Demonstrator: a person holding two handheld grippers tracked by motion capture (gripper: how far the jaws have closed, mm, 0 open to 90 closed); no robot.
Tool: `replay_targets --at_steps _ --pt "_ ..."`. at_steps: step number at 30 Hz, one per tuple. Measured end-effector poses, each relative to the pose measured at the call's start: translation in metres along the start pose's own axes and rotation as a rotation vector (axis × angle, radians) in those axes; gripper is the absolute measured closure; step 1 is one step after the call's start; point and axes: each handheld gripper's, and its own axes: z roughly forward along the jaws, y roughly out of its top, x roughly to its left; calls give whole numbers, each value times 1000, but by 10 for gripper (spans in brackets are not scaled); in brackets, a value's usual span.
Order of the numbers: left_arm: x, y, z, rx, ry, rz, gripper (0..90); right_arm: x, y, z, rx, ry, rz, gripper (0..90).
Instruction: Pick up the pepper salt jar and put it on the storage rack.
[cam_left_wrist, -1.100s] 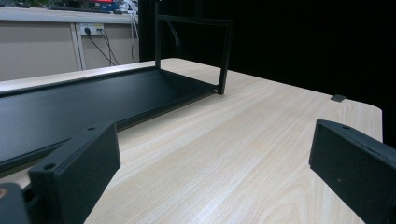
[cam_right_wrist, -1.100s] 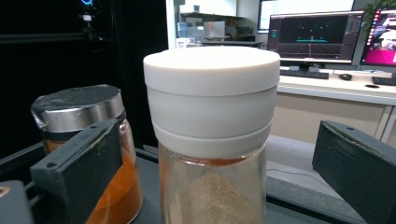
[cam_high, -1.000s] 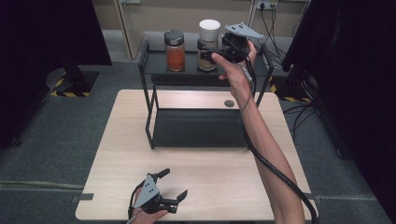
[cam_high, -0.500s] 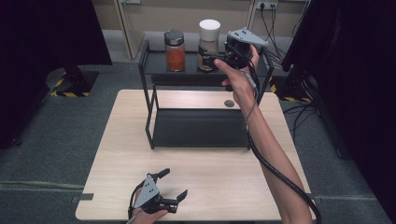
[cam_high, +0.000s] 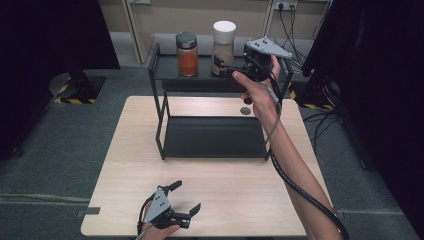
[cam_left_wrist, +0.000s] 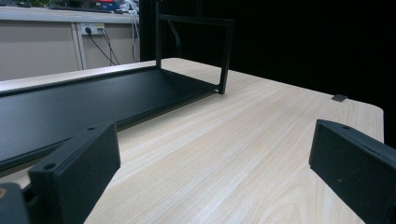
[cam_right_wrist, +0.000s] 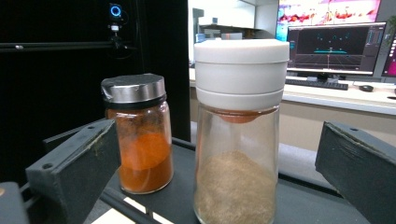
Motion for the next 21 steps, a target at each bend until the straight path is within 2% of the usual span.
replay_targets --at_steps 11,21 --pt "0 0 0 0 2 -2 13 -3 -10 -16 -13 22 -3 5" --pt "0 0 0 2 3 -2 13 -4 -21 -34 -22 62 -9 5"
